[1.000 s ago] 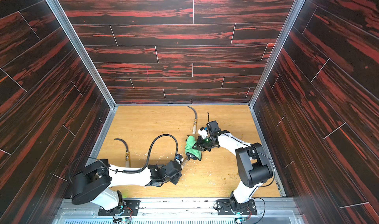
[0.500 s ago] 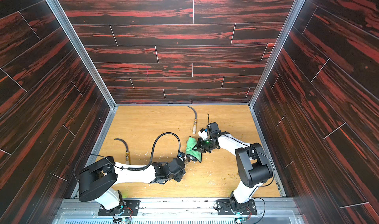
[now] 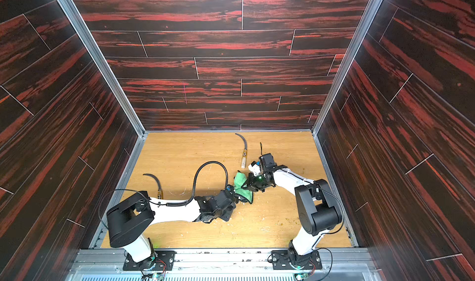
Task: Wipe small sickles with rags
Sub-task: Wipe the small sickle.
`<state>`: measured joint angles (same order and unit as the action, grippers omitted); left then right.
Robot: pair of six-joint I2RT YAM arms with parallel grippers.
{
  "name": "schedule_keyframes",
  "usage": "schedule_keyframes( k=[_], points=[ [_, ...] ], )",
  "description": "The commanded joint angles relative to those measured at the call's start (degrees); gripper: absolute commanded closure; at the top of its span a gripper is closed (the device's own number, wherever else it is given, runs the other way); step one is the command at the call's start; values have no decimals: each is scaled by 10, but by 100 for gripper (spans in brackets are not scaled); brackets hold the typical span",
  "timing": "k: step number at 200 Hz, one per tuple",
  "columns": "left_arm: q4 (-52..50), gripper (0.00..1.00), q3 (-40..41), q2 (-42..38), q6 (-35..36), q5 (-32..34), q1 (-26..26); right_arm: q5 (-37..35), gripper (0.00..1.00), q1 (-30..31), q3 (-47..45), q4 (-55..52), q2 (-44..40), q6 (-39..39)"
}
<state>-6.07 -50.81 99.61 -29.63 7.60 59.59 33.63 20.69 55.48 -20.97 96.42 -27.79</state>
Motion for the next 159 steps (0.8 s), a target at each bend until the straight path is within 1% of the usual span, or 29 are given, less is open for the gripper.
schedule_keyframes(
  k=[1,10,35,82,105,107,130,159],
  points=[
    [-34,67,-17,5,14,-14,-2,6,100,2,0,-1,1,4],
    [-35,78,-20,22,17,-18,-2,7,100,2,0,0,1,2],
    [-39,100,-26,28,18,-21,-4,15,100,11,-2,8,-1,-8],
    [-34,100,-14,16,8,-7,-5,36,100,25,-7,9,-6,-11],
    [-22,100,1,11,5,-5,-5,24,100,23,-21,10,-29,-17],
    [-21,100,2,-1,5,-5,-5,24,100,23,-22,11,-33,-18],
    [-8,100,17,-13,-1,-11,-5,34,100,7,-35,31,-70,-48],
    [15,100,43,-25,-10,-32,-5,23,100,-24,-28,35,-107,-76]
  ],
)
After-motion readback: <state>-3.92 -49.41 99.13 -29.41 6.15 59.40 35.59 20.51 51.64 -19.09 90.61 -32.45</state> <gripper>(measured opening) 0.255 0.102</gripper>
